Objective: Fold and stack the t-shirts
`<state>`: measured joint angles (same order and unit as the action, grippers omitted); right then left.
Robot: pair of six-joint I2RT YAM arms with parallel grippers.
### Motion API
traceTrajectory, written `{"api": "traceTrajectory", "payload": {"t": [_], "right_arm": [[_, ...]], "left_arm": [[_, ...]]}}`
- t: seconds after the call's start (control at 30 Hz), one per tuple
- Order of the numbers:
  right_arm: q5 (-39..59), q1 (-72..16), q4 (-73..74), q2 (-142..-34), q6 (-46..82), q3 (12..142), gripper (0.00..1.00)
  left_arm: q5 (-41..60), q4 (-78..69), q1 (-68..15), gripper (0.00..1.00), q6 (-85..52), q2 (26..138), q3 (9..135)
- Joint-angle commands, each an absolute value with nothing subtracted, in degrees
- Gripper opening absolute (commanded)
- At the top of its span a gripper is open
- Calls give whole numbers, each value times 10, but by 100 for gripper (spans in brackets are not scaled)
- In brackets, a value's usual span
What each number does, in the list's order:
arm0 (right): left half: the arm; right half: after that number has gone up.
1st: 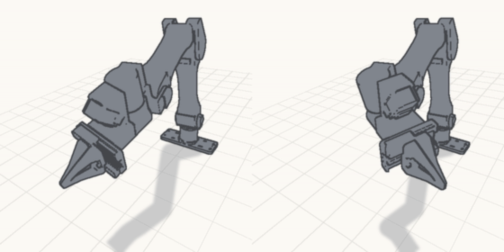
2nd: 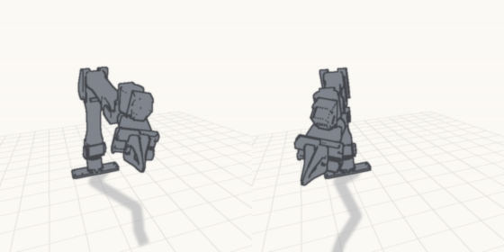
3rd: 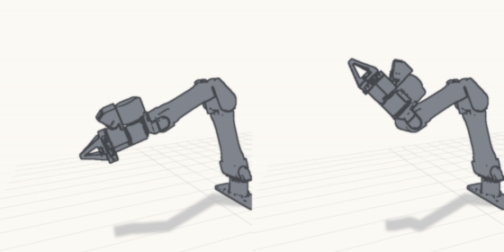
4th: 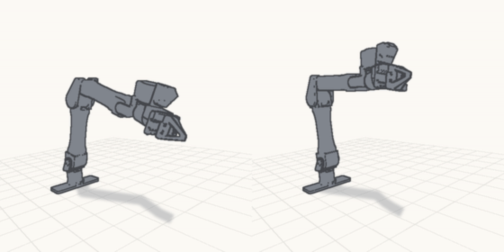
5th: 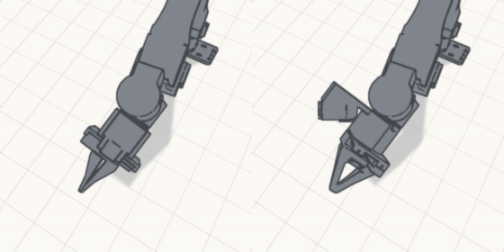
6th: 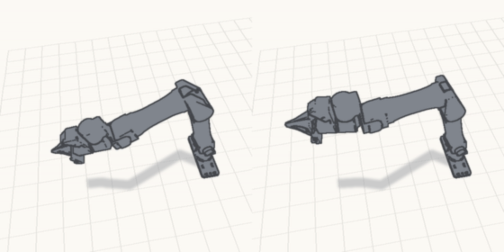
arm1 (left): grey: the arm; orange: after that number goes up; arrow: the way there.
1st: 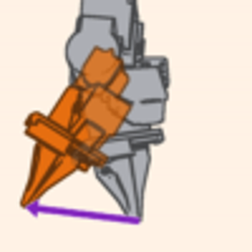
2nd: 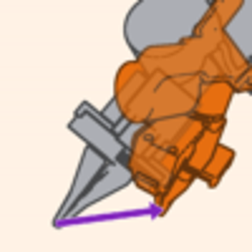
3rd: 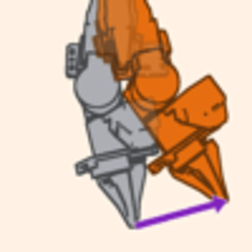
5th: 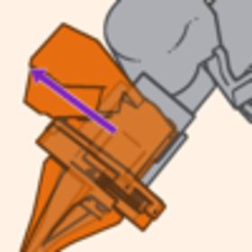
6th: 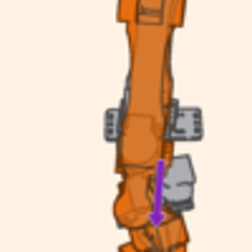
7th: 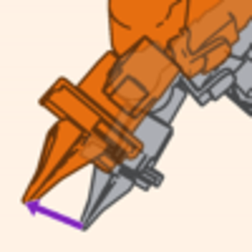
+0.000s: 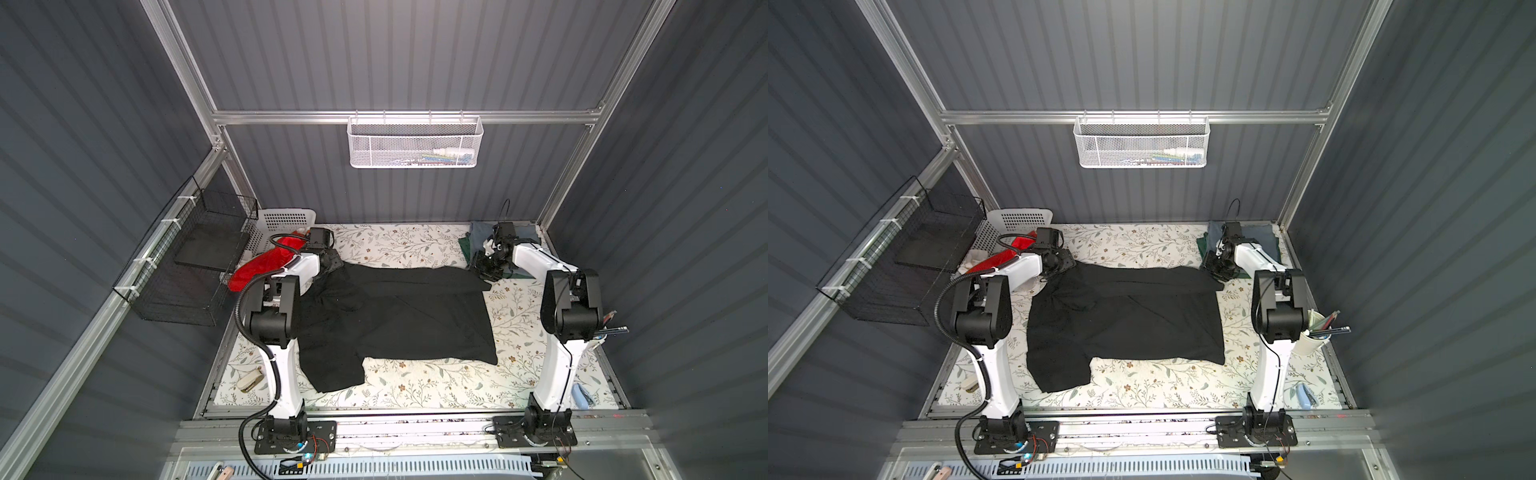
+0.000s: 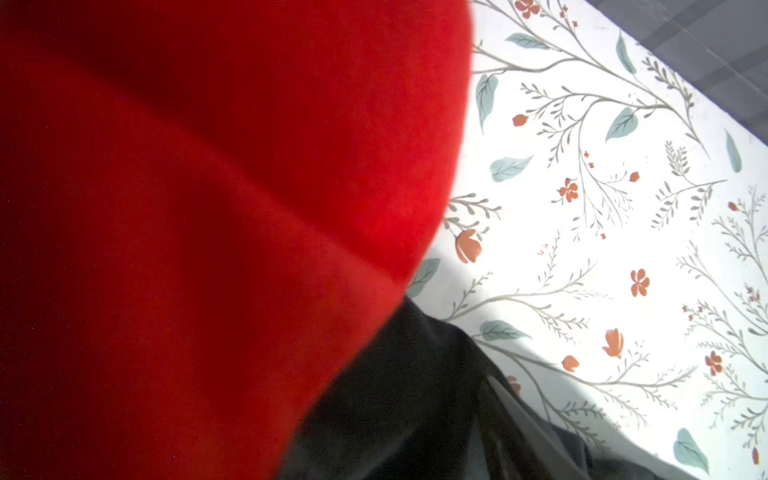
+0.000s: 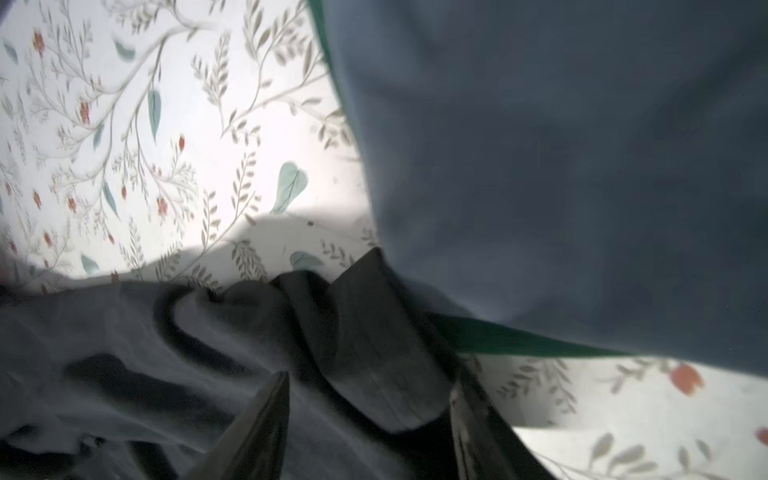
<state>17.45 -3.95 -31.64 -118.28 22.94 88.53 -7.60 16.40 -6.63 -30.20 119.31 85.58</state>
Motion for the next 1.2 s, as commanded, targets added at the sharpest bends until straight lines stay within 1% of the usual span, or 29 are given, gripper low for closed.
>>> {"api": "traceTrajectory", "payload": {"t": [0.0, 0.03, 0.1, 0.2, 0.3, 0.37, 0.57, 0.83, 0.87, 1.17], "right_arm": [[186, -42, -313, -1192, 229, 893, 48], [187, -42, -311, -1192, 230, 893, 44], [186, -42, -307, -1190, 231, 894, 30], [169, -39, -306, -1184, 235, 897, 15], [154, -33, -308, -1178, 239, 899, 7], [144, -28, -307, -1171, 240, 897, 1], [117, -11, -311, -1157, 250, 886, 0], [80, 2, -312, -1133, 263, 865, 0], [73, 4, -315, -1131, 265, 864, 0], [69, 10, -317, -1126, 272, 860, 0]], "left_arm": [[-69, 183, -62, 69, -298, 1211, 871], [-69, 182, -63, 66, -297, 1214, 873], [-71, 183, -62, 56, -296, 1220, 877], [-71, 183, -62, 52, -299, 1226, 881], [-71, 183, -62, 44, -300, 1231, 886], [-77, 185, -62, 41, -299, 1235, 890], [-97, 196, -62, 41, -294, 1246, 905], [-96, 203, -58, 43, -294, 1268, 935], [-97, 202, -57, 45, -295, 1269, 938], [-90, 203, -54, 46, -298, 1289, 964]]}}
